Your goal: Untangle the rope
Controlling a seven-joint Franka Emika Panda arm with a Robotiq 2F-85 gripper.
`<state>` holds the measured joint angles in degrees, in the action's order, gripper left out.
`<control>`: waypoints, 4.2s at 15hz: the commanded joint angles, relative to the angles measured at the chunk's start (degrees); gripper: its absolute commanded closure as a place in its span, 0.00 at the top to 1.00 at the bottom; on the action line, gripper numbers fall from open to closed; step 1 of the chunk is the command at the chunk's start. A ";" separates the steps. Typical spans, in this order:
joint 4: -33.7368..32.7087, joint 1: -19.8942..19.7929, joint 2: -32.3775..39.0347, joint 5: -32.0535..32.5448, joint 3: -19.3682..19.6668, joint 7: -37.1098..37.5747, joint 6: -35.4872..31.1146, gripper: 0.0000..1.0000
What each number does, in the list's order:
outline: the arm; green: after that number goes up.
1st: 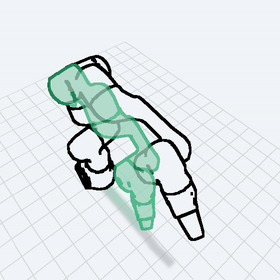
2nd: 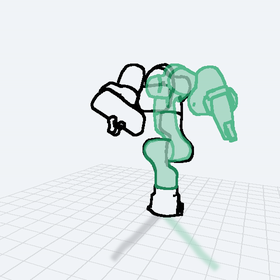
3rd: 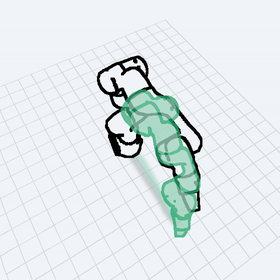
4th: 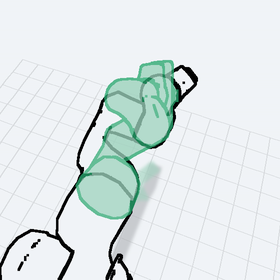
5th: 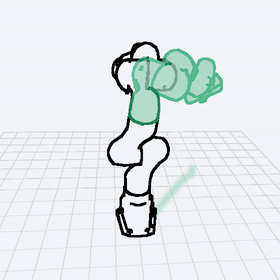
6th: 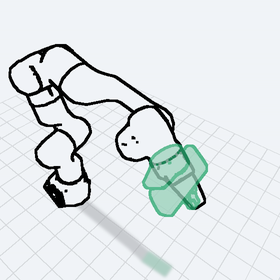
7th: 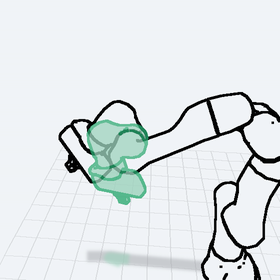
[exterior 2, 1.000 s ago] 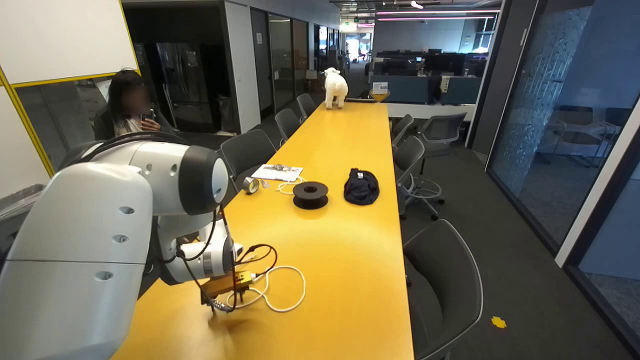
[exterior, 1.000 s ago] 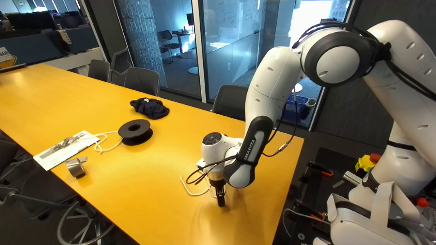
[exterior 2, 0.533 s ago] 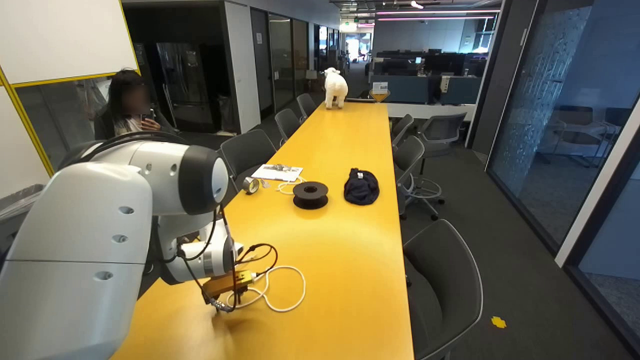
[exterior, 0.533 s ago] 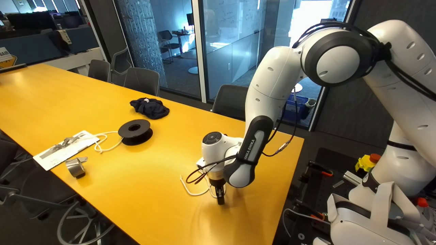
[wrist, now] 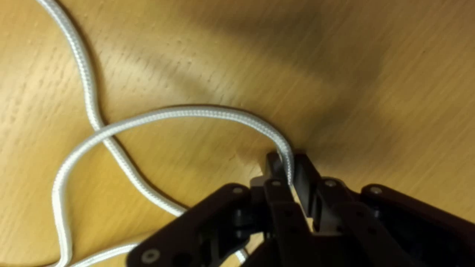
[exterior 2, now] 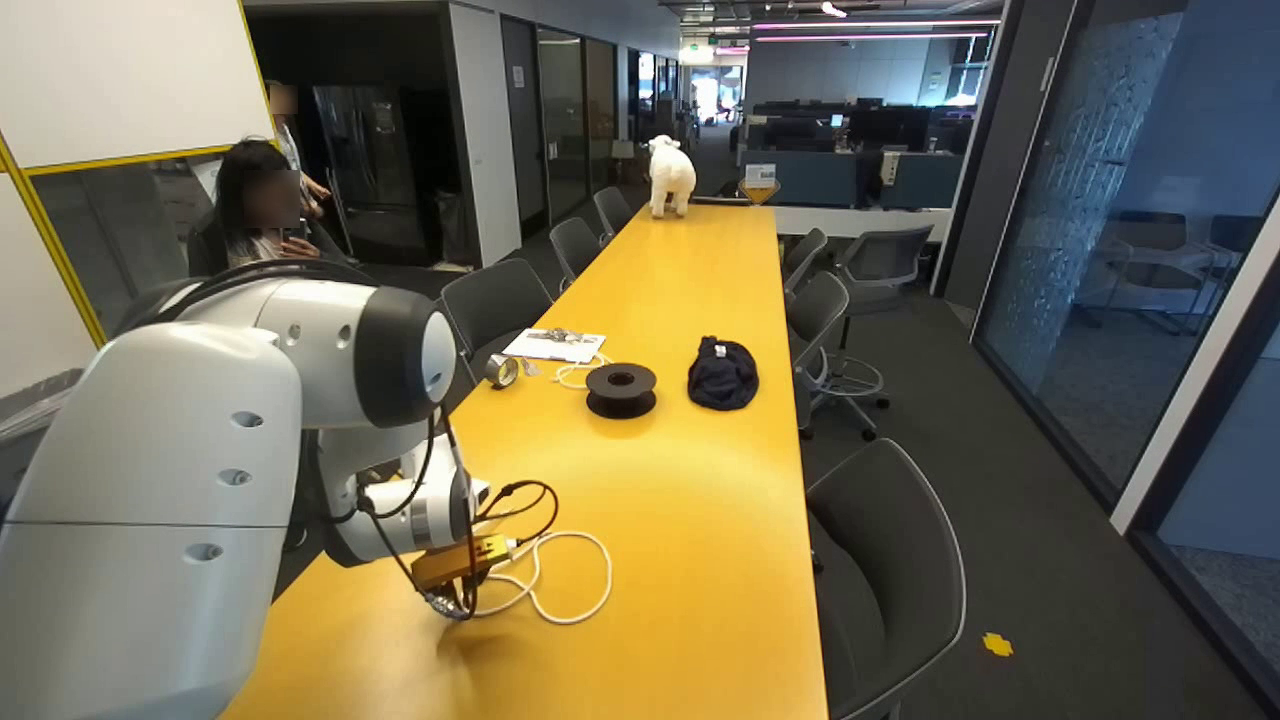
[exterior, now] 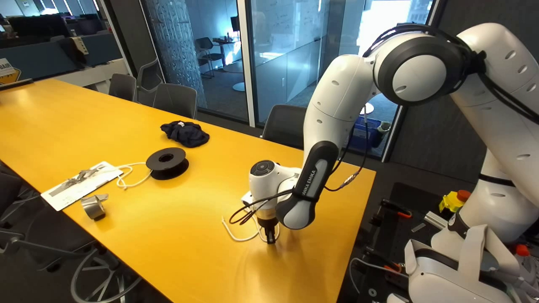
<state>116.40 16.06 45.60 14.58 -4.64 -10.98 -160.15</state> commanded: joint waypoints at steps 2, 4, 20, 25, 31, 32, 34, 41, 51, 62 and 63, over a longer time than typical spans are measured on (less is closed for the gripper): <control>0.66 1.09 -0.15 1.58 0.87 1.60 -1.57 0.00; 0.66 1.05 -0.25 1.62 0.84 1.56 -1.39 0.01; -12.19 0.15 -0.34 2.68 1.21 -0.03 10.46 0.01; -18.59 -0.82 2.98 2.74 1.36 -0.64 13.29 0.01; -24.81 -1.82 8.55 1.85 1.05 -0.96 14.49 0.01; -25.49 -1.88 9.21 1.82 1.03 -0.97 14.65 0.01; -26.64 -1.85 10.34 1.88 1.11 -0.86 14.75 0.01; -28.95 -1.97 11.74 1.11 0.72 -0.37 16.87 0.29; -25.12 -4.02 0.29 -0.42 1.61 2.54 38.19 0.99; -0.18 -12.92 -30.72 -8.69 2.59 9.69 48.61 1.00; 2.90 -13.53 -33.78 -9.20 2.80 10.01 48.15 1.00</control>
<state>108.25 3.91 22.55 7.61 -2.25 -2.72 -110.83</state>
